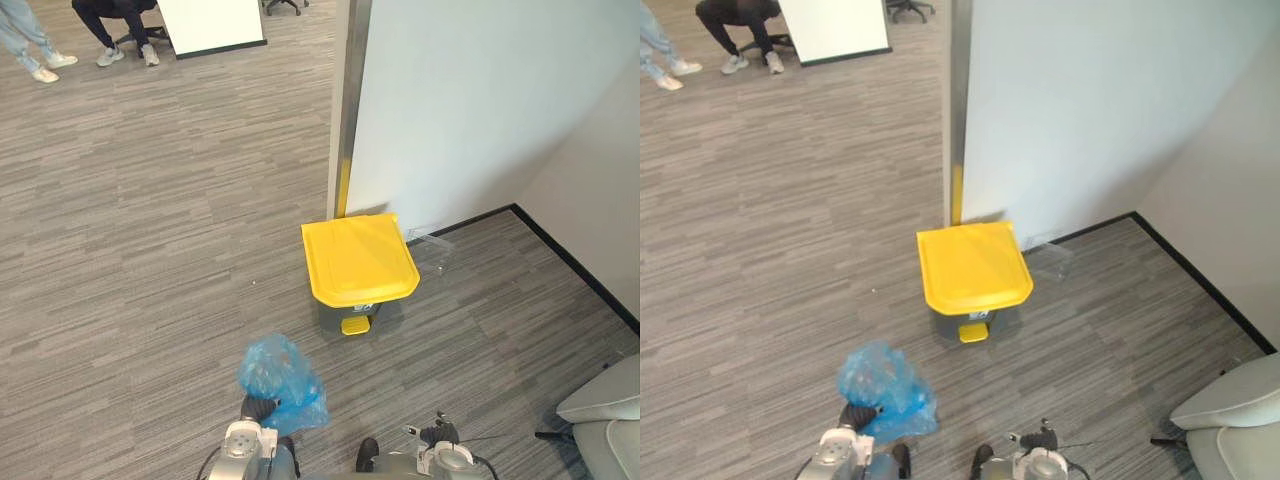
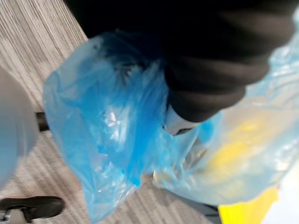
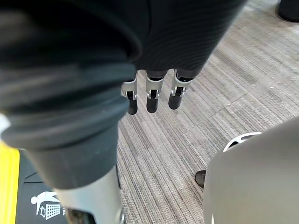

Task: Gather rubbish on tea table into small bin, then transfer packed bag to large trash can.

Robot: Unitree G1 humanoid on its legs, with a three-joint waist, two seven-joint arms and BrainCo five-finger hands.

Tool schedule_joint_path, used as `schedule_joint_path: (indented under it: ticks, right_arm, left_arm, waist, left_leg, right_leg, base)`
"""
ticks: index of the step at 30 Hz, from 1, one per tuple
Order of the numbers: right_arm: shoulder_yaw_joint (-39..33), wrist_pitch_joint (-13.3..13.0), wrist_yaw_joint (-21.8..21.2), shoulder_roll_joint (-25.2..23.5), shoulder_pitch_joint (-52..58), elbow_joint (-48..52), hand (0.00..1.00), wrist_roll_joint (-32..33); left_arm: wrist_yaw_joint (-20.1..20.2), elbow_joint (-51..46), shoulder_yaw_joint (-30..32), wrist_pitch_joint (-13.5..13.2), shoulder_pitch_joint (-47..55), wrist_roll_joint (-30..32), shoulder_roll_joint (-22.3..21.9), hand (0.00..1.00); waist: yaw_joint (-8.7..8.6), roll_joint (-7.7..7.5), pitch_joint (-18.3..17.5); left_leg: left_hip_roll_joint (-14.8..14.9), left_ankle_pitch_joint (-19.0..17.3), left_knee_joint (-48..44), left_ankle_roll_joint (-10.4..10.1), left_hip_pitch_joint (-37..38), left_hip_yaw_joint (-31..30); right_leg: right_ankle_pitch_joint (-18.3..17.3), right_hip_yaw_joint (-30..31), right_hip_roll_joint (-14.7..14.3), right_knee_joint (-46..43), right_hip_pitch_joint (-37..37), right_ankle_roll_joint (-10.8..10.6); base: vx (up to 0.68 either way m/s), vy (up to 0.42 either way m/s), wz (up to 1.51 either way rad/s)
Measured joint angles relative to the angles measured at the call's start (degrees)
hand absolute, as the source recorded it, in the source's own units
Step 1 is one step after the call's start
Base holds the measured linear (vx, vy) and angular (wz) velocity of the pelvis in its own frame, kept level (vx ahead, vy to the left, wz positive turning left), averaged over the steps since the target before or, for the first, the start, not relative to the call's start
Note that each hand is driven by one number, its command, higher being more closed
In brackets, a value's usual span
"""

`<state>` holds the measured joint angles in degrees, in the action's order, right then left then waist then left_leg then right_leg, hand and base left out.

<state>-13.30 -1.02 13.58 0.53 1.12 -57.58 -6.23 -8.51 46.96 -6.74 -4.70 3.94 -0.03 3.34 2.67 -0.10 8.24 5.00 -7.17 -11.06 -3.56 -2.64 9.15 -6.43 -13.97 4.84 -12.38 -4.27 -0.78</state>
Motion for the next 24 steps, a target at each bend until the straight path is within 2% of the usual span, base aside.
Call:
schedule_joint_path:
  ticks: [2,5,6,7,8,9,10,11,12,13,15,16,17,18,19,20,21,22,23,24]
  right_arm:
    - [0.03,0.00,0.00,0.08,-0.04,-0.17,0.00,-0.02]
    - [0.32,0.04,0.00,0.32,-0.22,-0.24,0.00,-0.06]
    - [0.40,0.03,0.00,0.54,-0.20,-0.27,0.00,0.01]
    - [0.21,0.01,-0.04,0.47,-0.14,-0.18,0.00,0.16]
    - [0.16,-0.01,-0.07,0.65,0.44,0.04,0.00,0.05]
    - [-0.02,-0.03,-0.09,0.83,0.83,0.50,0.00,0.06]
    - [-0.01,-0.20,-0.23,1.21,0.90,1.12,0.00,0.14]
    - [-0.10,-0.20,-0.25,1.19,0.76,2.20,0.00,0.08]
    - [-0.34,-0.41,-0.26,1.27,0.74,2.87,0.00,0.09]
    - [-1.77,-0.69,-0.27,1.29,0.73,3.14,0.00,0.10]
    - [-2.45,-0.66,-0.02,1.31,0.83,3.27,0.00,0.07]
    - [-2.50,-0.66,0.02,1.31,1.00,3.53,0.00,0.09]
    - [-3.17,-0.64,0.00,1.25,1.47,4.47,0.00,0.08]
    - [-4.80,-0.50,0.01,0.93,1.82,4.48,0.00,0.07]
    - [-5.37,-0.28,0.03,0.76,2.42,4.43,0.00,0.07]
    - [-6.99,0.44,0.02,0.30,3.22,3.79,0.00,0.08]
    - [-7.54,0.97,0.03,0.21,3.67,3.03,0.00,0.06]
    - [-8.50,1.68,-0.08,0.12,4.02,1.99,0.00,0.02]
    - [-8.48,2.14,-0.09,-0.06,4.83,1.58,0.00,-0.01]
    - [-8.73,2.42,-0.07,0.44,5.39,1.57,0.00,-0.03]
  left_arm:
    - [-0.02,0.02,-0.01,-0.01,0.02,0.00,0.09,1.00]
    - [-0.05,0.13,0.05,0.00,0.13,-0.02,0.62,1.00]
    - [-0.04,0.10,0.04,0.01,0.55,-0.02,0.70,1.00]
    - [-0.04,0.04,0.04,0.01,0.67,-0.04,0.73,1.00]
    - [-0.03,-0.50,0.02,0.01,1.27,-0.04,0.94,1.00]
    - [-0.05,-0.89,0.03,0.01,1.35,-0.05,1.09,1.00]
    - [-0.09,-1.22,0.04,0.01,1.20,-0.10,1.63,1.00]
    - [-0.14,-1.25,0.04,0.02,1.18,-0.11,2.07,1.00]
    - [-0.13,-1.39,0.06,0.02,1.12,-0.11,2.51,1.00]
    - [-0.16,-1.46,0.16,0.06,1.44,-0.11,2.54,1.00]
    - [-0.29,-2.01,0.92,0.14,1.49,-0.13,2.77,1.00]
    - [-0.27,-2.56,0.89,0.14,1.43,-0.13,2.65,1.00]
    - [-0.25,-3.24,0.55,0.13,0.85,-0.12,2.28,1.00]
    - [-0.22,-3.37,0.53,0.11,-0.42,-0.12,1.92,1.00]
    - [-0.19,-3.39,0.41,0.06,-1.24,-0.11,1.81,1.00]
    - [-0.16,-3.42,0.43,-0.03,-2.83,-0.06,1.51,1.00]
    - [-0.17,-3.43,0.64,-0.05,-3.79,-0.05,1.23,1.00]
    - [-0.25,-3.43,1.34,-0.05,-4.30,-0.04,1.04,1.00]
    - [-0.25,-3.43,1.36,-0.05,-4.31,-0.02,1.07,1.00]
    - [-0.27,-3.38,1.35,0.00,-4.44,0.01,0.44,1.00]
  waist:
    - [0.00,-0.02,-0.02]
    - [0.19,-0.09,0.10]
    - [0.41,-0.09,0.08]
    - [0.41,-0.14,0.11]
    - [0.02,-0.82,0.48]
    - [-0.17,-0.72,0.60]
    - [-0.19,-1.58,0.81]
    - [-0.43,-1.89,1.14]
    - [-0.59,-2.17,1.85]
    - [-0.36,-1.98,2.58]
    - [-0.12,-2.80,3.02]
    - [-0.12,-2.99,3.14]
    - [-0.17,-3.05,3.35]
    - [-0.26,-2.96,3.44]
    - [-0.38,-3.05,3.54]
    - [-0.59,-2.96,4.38]
    - [-0.61,-3.01,5.34]
    - [-0.60,-2.99,6.43]
    - [-0.66,-2.87,6.88]
    - [-0.63,-2.06,7.45]
  left_leg:
    - [0.26,-0.46,-0.13,0.05,-0.05,1.04]
    - [0.62,-3.04,-2.96,0.17,-1.65,2.87]
    - [0.37,-5.47,-6.47,0.89,-2.77,3.17]
    - [0.27,-5.92,-7.33,1.12,-2.88,3.20]
    - [-0.24,-7.97,-10.83,2.92,-3.24,2.95]
    - [-0.59,-10.21,-13.33,3.14,-3.10,2.65]
    - [-1.05,-12.98,-15.96,3.15,-3.01,2.50]
    - [-1.20,-14.17,-17.52,3.51,-2.31,2.36]
    - [-1.18,-15.17,-18.22,3.92,-0.66,2.32]
    - [-1.10,-16.18,-18.83,4.71,1.73,2.27]
    - [-0.73,-19.02,-20.25,5.03,4.79,1.49]
    - [-0.74,-19.46,-20.25,5.06,5.53,1.29]
    - [-0.73,-20.39,-20.25,4.91,6.44,0.45]
    - [-0.75,-21.07,-20.30,4.81,6.87,-1.17]
    - [-0.80,-21.49,-20.44,4.72,6.85,-2.05]
    - [-0.87,-22.38,-21.46,4.11,7.06,-3.85]
    - [-0.90,-23.60,-22.78,3.49,7.80,-5.03]
    - [-0.88,-25.14,-24.50,2.99,9.23,-6.02]
    - [-0.69,-26.78,-25.77,2.76,10.43,-7.38]
    - [0.61,-28.76,-26.43,2.49,12.11,-8.99]
  right_leg:
    - [0.01,1.16,-0.36,0.07,-0.45,-0.30]
    - [-0.40,4.53,-1.27,-0.65,-2.51,-0.77]
    - [-3.12,5.72,-0.86,-4.07,-3.96,-2.72]
    - [-3.73,5.83,-0.65,-4.88,-4.20,-3.31]
    - [-5.14,5.29,0.59,-8.31,-4.69,-5.29]
    - [-6.25,4.94,2.12,-13.10,-5.35,-7.38]
    - [-5.30,6.95,3.12,-24.01,-9.26,-5.27]
    - [-2.65,7.29,4.32,-31.55,-12.20,-2.62]
    - [1.58,7.35,5.08,-37.89,-14.61,-1.56]
    - [5.38,7.01,5.85,-44.31,-17.35,-1.97]
    - [1.30,5.27,5.95,-49.93,-21.34,-1.72]
    - [0.52,4.45,5.81,-49.41,-22.11,-1.80]
    - [-0.31,2.66,5.03,-45.08,-23.10,-2.50]
    - [-0.31,1.27,3.72,-34.87,-23.05,-3.55]
    - [0.30,0.54,3.18,-28.34,-22.76,-4.42]
    - [2.75,0.06,2.25,-15.47,-21.34,-6.19]
    - [4.87,0.03,1.89,-6.83,-20.04,-6.66]
    - [6.69,0.48,1.49,-0.33,-18.83,-6.60]
    - [6.96,1.70,1.29,1.68,-18.18,-6.31]
    - [9.20,2.40,0.34,-0.85,-17.05,-4.56]
  base:
    - [-0.08,-0.006,-0.25]
    - [-0.03,0.048,-0.45]
    - [0.02,0.088,-0.45]
    - [0.05,0.123,-0.34]
    - [0.06,0.117,-0.15]
    - [0.06,0.121,-0.12]
    - [0.06,0.083,0.04]
    - [0.07,0.079,0.08]
    - [0.15,0.098,0.06]
    - [0.22,0.101,0.02]
    - [0.24,0.070,0.12]
    - [0.25,0.018,0.23]
    - [0.29,-0.007,0.40]
    - [0.32,-0.020,0.56]
    - [0.44,-0.099,0.87]
    - [0.39,-0.126,0.91]
    - [0.61,-0.245,0.96]
    - [0.37,-0.164,0.77]
    - [0.48,-0.238,0.66]
    - [0.38,-0.184,0.57]
